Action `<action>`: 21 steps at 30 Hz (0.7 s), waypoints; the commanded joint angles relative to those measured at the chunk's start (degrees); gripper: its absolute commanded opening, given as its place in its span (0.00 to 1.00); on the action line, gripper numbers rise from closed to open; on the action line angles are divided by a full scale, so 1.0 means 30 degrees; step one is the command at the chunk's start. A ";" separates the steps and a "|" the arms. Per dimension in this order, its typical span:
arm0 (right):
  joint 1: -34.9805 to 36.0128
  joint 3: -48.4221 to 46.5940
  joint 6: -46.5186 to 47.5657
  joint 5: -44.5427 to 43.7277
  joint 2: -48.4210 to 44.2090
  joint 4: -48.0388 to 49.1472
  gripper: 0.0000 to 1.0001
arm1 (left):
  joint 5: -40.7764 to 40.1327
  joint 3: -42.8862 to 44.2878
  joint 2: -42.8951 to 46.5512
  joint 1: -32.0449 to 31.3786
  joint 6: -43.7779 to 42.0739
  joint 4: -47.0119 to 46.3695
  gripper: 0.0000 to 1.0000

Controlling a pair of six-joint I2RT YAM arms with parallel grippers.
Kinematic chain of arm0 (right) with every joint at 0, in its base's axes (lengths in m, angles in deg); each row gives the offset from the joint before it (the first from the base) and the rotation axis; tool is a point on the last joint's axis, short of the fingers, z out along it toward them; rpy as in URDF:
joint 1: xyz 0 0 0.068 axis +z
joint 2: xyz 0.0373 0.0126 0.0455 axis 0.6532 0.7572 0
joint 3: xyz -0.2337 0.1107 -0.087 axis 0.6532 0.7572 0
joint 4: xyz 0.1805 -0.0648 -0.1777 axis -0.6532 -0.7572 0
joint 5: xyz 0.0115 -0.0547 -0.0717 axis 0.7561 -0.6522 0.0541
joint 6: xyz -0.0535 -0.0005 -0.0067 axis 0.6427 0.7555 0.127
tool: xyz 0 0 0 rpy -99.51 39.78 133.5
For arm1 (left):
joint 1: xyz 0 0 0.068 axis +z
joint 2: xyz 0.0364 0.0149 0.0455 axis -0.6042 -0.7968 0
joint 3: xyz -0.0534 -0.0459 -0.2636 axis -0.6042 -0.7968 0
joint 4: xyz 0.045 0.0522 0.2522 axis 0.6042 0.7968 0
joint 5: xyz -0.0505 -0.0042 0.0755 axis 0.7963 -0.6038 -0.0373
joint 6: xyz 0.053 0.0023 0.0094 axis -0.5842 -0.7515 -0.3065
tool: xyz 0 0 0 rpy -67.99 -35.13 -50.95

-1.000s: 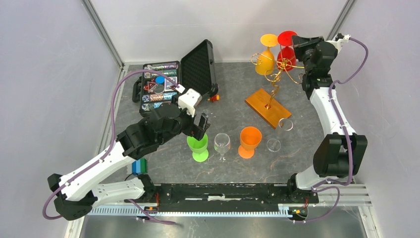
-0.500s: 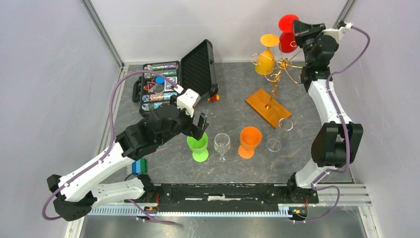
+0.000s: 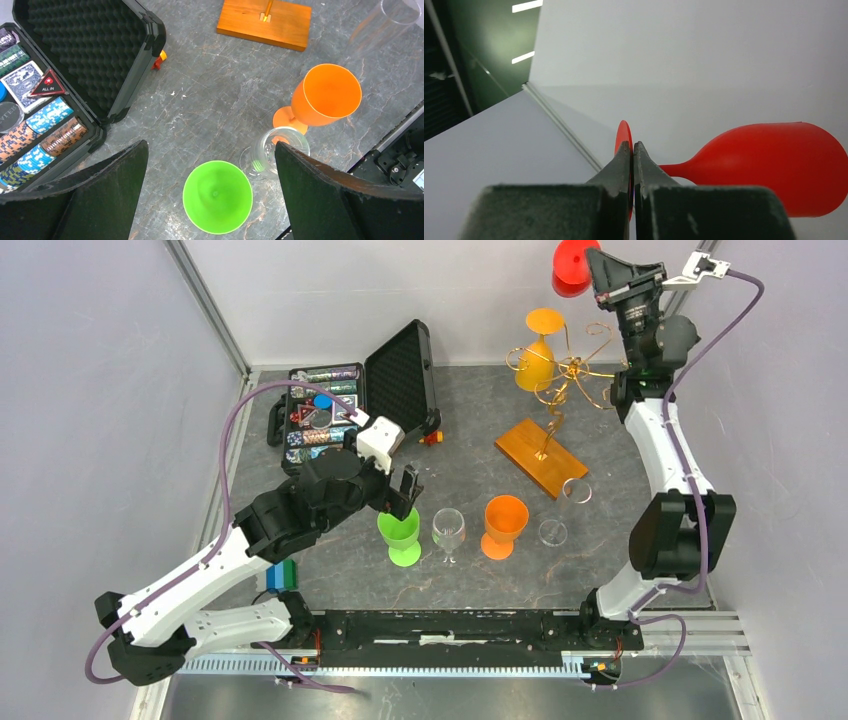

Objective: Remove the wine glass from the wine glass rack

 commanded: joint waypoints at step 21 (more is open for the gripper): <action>0.0363 1.2556 -1.2528 0.4213 -1.4013 0.6469 0.00 | 1.4780 -0.1063 -0.3681 0.6406 1.3573 -1.4846 0.99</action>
